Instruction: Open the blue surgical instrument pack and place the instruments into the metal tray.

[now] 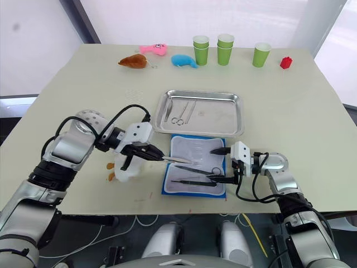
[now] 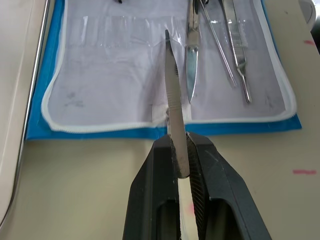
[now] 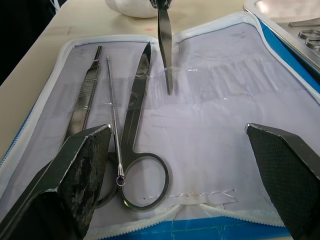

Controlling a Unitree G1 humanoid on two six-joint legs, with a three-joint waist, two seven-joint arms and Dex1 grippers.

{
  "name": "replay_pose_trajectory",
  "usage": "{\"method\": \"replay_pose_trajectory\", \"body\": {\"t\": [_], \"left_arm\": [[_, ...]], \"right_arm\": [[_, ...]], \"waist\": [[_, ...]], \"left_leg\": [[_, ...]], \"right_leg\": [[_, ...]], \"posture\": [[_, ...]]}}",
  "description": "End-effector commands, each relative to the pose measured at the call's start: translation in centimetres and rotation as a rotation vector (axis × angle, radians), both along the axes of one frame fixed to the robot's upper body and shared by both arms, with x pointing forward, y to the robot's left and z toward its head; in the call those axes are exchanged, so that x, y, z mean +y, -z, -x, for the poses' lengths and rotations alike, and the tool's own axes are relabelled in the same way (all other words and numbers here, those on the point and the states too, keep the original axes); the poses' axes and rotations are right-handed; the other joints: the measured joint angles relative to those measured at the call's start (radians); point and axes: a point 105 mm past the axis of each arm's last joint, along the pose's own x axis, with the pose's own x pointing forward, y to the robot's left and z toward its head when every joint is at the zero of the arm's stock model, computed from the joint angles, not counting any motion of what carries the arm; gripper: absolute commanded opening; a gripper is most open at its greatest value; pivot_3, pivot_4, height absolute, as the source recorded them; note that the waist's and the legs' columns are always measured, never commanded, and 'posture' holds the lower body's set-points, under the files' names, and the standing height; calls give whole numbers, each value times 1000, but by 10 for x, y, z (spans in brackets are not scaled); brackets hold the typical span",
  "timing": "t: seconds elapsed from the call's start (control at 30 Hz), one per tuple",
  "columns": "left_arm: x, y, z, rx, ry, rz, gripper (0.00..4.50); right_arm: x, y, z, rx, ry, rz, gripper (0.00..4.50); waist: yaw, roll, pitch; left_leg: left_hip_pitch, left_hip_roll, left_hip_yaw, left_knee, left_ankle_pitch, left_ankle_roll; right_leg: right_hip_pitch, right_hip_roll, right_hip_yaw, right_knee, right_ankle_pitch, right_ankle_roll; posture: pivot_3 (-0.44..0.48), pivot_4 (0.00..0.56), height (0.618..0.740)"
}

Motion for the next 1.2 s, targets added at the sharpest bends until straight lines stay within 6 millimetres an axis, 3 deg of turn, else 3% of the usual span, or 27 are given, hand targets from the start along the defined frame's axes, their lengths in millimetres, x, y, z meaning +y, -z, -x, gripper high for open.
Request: {"method": "replay_pose_trajectory", "body": {"t": [0.03,0.17,0.43,0.6,0.8,0.93,1.2], "left_arm": [[9,-20,2,-33,1,23,122],[20,-28,4,-30,-12,2,122],[21,-53,0,-56,-42,52,122],[1,-68,-21,-152,-171,223,122],[-19,-73,-47,-210,-403,347,122],[-53,-81,-70,-261,-585,528,122],[-102,-72,-101,-237,-823,670,122]], "right_arm": [[-4,37,15,146,0,82,4500],[-5,37,15,147,1,82,4500],[-4,38,16,150,-2,80,4500],[-5,38,17,151,-3,81,4500],[-6,39,18,153,-1,82,4500],[-7,39,17,151,4,88,4500],[-4,38,17,152,1,79,4500]], "waist": [[0,0,0],[0,0,0],[0,0,0],[1,-1,0],[-1,-2,0],[7,-4,-1],[-3,-4,-1]], "left_leg": [[0,0,0,0,0,0],[0,0,0,0,0,0],[0,0,0,0,0,0],[0,0,0,0,0,0],[0,0,-1,0,0,0],[0,0,-2,1,0,0],[0,-1,-4,1,0,0]], "right_leg": [[0,0,0,0,0,0],[0,0,0,0,0,0],[0,0,0,0,0,0],[0,0,0,0,0,0],[0,0,0,0,0,0],[1,-1,-2,0,0,1],[1,-1,0,1,1,1]], "posture": [[0,150,740],[0,150,740],[0,150,740],[0,150,740],[0,150,740],[0,150,740],[0,150,740]]}}
